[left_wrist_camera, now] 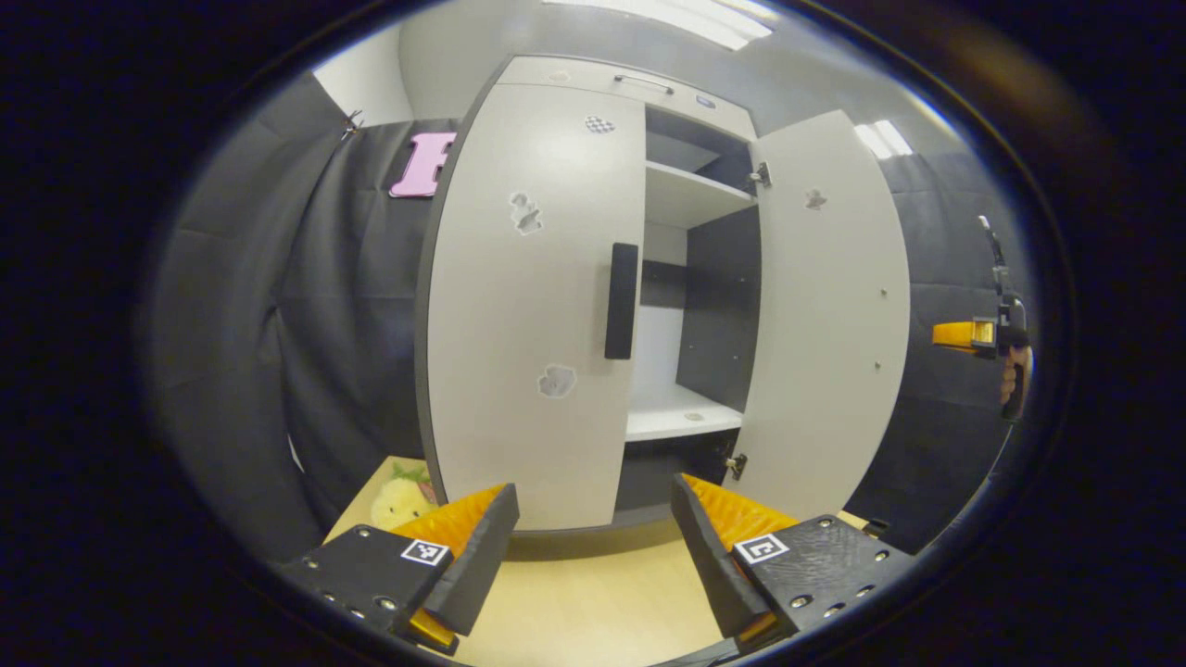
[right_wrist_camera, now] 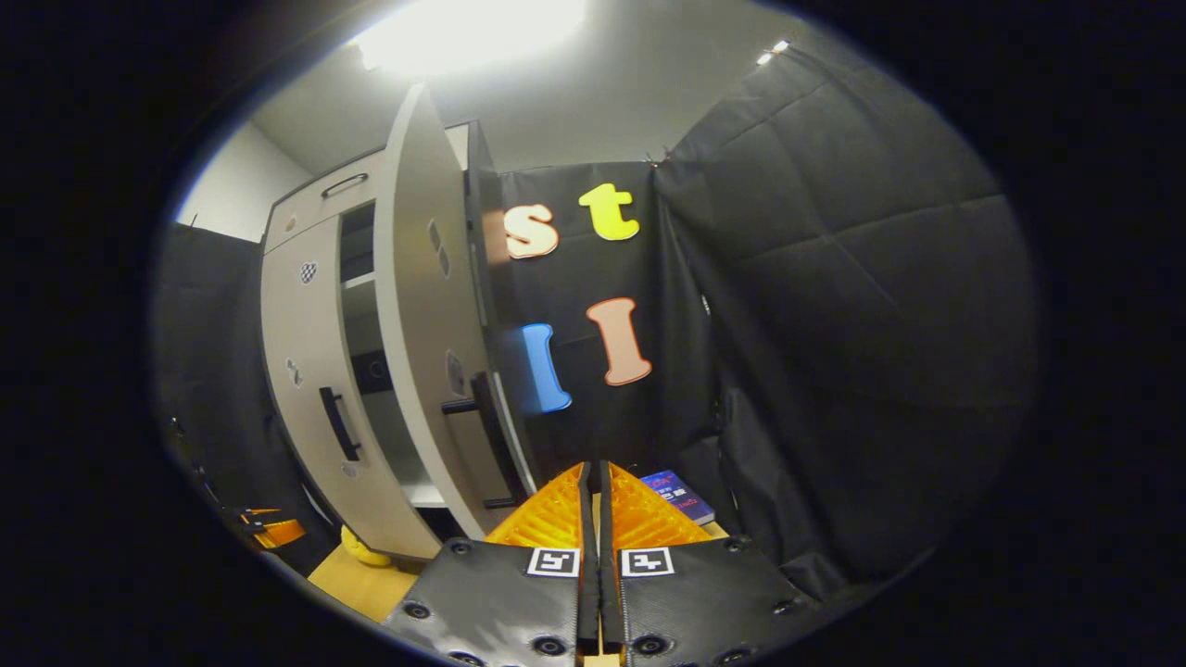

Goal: Open the right door of the double-door shoe cabinet with the right hand, and open the left door with the left hand.

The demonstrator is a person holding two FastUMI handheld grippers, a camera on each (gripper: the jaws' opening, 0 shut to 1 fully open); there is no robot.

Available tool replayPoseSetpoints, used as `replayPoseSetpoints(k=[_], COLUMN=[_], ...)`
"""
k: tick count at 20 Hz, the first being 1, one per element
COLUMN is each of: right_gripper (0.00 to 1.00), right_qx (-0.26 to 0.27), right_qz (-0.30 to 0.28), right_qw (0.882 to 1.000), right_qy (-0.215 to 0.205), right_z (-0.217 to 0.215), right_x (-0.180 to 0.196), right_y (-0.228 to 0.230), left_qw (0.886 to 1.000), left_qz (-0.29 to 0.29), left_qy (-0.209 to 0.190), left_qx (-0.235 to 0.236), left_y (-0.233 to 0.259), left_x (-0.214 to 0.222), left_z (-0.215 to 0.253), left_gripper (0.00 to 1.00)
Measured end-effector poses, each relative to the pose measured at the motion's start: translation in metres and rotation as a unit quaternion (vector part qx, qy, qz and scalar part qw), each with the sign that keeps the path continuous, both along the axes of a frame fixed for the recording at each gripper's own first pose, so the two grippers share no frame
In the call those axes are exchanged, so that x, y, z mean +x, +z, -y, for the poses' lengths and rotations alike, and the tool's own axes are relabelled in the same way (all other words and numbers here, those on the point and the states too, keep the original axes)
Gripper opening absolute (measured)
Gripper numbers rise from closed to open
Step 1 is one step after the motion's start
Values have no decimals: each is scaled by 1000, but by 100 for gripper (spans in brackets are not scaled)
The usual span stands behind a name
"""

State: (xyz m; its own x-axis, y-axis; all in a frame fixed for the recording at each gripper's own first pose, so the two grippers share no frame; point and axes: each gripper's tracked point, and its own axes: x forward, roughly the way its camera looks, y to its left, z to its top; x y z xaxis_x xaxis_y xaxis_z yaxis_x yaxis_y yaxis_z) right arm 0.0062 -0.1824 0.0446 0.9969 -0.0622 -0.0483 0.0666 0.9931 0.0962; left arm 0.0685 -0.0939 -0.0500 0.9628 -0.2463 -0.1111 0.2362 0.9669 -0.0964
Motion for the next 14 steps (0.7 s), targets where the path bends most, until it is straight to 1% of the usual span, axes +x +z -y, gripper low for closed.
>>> replayPoseSetpoints(k=[2,4,6,9,11,14], right_gripper=[2,3,14,96,98,98], right_qx=[-40,-70,-77,-99,-91,-84], right_qz=[8,10,7,7,11,6], right_qw=[998,994,993,989,990,992], right_qy=[-49,-78,-87,-113,-108,-94], right_z=[27,46,59,86,92,102], right_x=[-5,-4,7,28,47,74], right_y=[6,12,11,6,6,-2], left_qw=[1000,1000,999,998,998,996], left_qz=[14,31,45,53,58,63], left_qy=[-1,2,8,25,33,66], left_qx=[-4,-5,-1,1,-4,9], left_y=[12,24,36,53,66,76], left_x=[14,31,54,86,104,127], left_z=[6,14,23,37,47,47], left_gripper=[95,95,95,94,95,95])
